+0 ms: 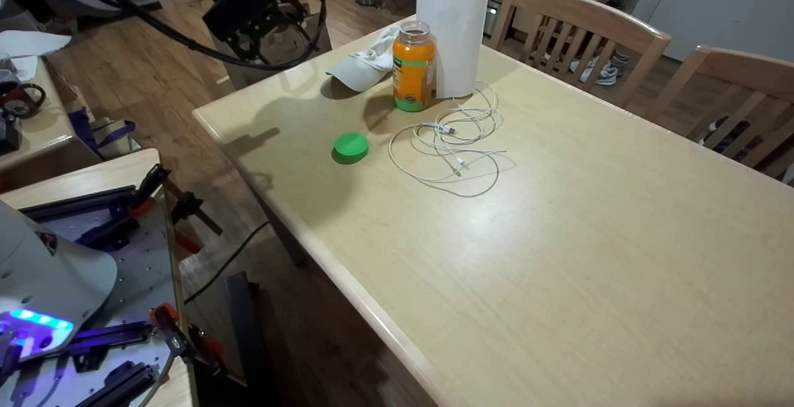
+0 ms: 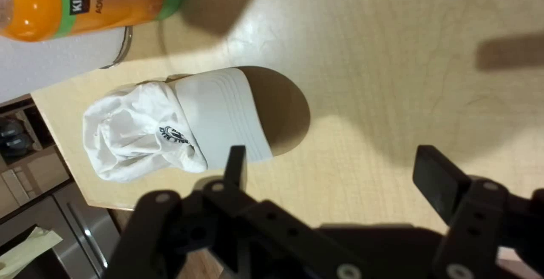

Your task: Put the cap in the bag

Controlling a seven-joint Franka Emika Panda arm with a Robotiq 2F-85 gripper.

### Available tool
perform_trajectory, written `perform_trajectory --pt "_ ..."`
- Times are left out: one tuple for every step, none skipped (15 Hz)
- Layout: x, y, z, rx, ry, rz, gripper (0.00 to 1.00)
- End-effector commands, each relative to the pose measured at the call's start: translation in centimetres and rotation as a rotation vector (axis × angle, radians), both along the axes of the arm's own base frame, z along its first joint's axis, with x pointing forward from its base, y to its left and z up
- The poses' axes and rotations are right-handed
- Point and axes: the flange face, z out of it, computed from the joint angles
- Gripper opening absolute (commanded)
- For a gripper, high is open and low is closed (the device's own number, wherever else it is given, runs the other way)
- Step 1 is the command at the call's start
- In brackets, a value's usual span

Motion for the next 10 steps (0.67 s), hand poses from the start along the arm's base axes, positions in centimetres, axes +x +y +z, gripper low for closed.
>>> perform_trajectory --pt "0.1 -0.1 0.2 0.0 -0.004 -0.003 1.0" --pt "0.1 -0.4 0.3 0.004 -0.025 0.024 1.0" --pt "0.3 -0.8 1.1 -0.001 -0.084 0.066 1.0" --pt "0.7 -0.9 1.5 -0.005 -0.121 0.11 1.0" --pt "1.3 -1.0 2.0 -0.011 -0.158 0.158 1.0" --pt "1.9 -1.0 2.2 -0.017 -0.182 0.195 1.0" --pt "2.6 -0.9 2.0 -0.012 -0.191 0.214 1.0" --pt "3.2 -1.0 2.1 -0.014 -0.198 0.22 1.0" --pt "3.7 -0.9 1.8 -0.017 -0.196 0.218 1.0" --pt "4.3 -0.7 1.5 -0.018 -0.195 0.221 1.0"
